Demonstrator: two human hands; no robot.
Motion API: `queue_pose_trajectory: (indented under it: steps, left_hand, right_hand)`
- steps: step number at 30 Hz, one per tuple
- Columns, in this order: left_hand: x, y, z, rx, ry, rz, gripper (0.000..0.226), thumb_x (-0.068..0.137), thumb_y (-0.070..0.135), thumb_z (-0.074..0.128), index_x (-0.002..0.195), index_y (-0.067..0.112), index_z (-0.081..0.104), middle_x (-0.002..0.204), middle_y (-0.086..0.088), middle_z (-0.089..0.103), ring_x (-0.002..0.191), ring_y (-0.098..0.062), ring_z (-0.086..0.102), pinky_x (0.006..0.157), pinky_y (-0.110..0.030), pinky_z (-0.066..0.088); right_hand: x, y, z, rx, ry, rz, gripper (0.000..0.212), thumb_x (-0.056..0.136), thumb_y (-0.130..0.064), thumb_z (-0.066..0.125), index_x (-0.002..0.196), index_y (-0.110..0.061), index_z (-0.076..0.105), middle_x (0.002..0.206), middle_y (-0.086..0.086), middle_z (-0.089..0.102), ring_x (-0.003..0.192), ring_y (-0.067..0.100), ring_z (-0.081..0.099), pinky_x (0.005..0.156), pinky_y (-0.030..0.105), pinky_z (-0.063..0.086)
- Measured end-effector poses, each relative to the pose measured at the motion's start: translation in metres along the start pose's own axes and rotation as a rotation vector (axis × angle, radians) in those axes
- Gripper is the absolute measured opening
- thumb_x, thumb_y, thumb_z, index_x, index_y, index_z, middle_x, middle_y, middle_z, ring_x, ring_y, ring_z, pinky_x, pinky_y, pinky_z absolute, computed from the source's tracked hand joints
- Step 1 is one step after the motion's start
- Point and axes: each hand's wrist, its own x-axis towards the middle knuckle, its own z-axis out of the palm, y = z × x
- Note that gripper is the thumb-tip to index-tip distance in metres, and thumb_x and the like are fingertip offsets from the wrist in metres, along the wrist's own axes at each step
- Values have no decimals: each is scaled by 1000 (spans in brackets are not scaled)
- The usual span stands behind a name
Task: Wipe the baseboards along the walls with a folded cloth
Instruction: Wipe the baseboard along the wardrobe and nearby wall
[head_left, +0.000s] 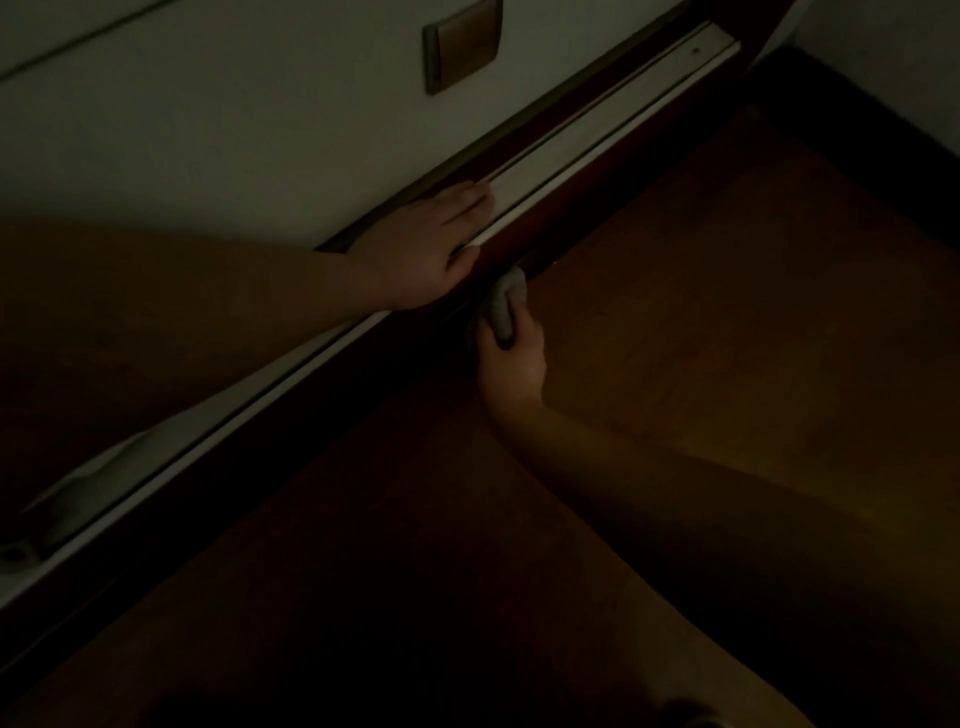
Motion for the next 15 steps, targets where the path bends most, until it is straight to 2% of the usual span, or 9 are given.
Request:
queue_pose_trajectory:
  steps: [5,8,10,13,15]
  left_hand:
    - [0,2,-3,-8,-19,1,58,103,26,44,153,0,27,160,-18,26,148,-29,24,120,-40,23]
    - [0,2,-4,-14,-17,1,58,103,25,45,153,-1,27,160,-18,26,148,-29,23,121,-39,22]
    - [0,2,-4,-20,-17,-2,58,104,25,44,153,1,26,160,-17,25,149,-28,22,120,-39,22]
    - [-1,1,-4,-17,-12,7,57,104,25,44,153,1,27,160,-16,25,149,-27,22,120,-38,22]
    - [-1,1,-4,-10,-8,8,57,104,24,44,153,1,27,160,-16,25,149,-27,22,119,-37,21]
  right_hand:
    - [-20,-8,12,162,-5,165,61,89,-24,62,146,-28,42,139,5,53,116,24,59,97,42,52]
    - [-27,-6,9,199,-89,206,61,86,-25,67,144,-26,46,119,0,62,91,14,64,85,36,57]
    - [-27,-6,6,197,-128,237,60,86,-25,68,142,-26,47,109,-3,61,79,8,62,76,32,58]
    - [-25,-4,0,158,-211,245,54,85,-23,70,136,-24,50,116,3,62,90,17,65,85,41,58]
    - [-23,-1,-7,115,-276,217,46,85,-22,70,129,-23,55,114,3,64,98,22,65,88,45,57]
